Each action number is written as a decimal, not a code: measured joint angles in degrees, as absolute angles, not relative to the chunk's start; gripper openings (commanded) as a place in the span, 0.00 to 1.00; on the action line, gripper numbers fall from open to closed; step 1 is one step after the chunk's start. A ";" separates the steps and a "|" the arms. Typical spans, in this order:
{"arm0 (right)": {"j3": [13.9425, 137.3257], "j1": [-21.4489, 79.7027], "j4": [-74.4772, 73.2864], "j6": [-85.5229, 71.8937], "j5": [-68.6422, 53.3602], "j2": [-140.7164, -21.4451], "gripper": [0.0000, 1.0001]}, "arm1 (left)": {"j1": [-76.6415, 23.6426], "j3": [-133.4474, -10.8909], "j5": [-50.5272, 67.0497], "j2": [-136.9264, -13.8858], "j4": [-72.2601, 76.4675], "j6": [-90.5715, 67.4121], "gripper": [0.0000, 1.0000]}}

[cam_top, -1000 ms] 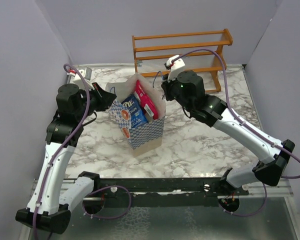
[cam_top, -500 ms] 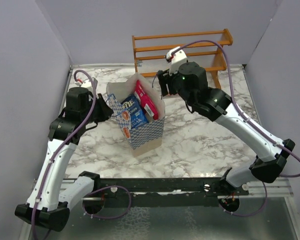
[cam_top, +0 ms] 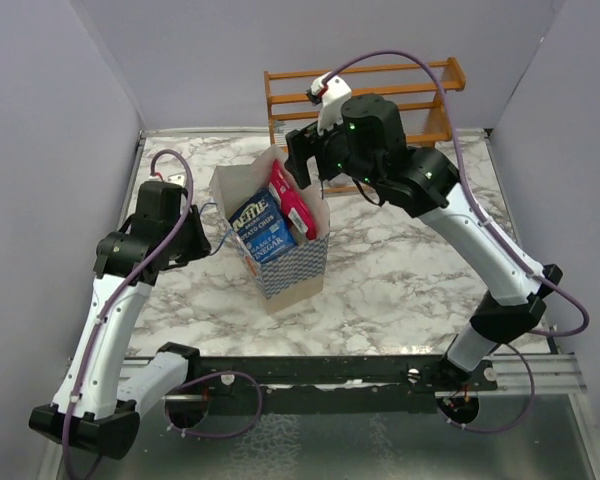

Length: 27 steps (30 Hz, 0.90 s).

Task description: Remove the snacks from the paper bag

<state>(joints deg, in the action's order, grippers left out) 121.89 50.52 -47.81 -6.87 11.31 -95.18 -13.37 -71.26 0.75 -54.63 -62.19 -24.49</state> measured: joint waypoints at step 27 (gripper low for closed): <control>133.40 54.04 -65.01 -9.34 17.69 -119.48 0.67 | -13.37 -70.81 0.08 -57.23 -63.92 -21.52 0.18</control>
<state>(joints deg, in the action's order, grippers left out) 133.40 54.04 -65.01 -9.34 17.69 -119.48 -13.37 -70.81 0.08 -57.23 -63.92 -21.52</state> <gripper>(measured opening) 0.669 0.179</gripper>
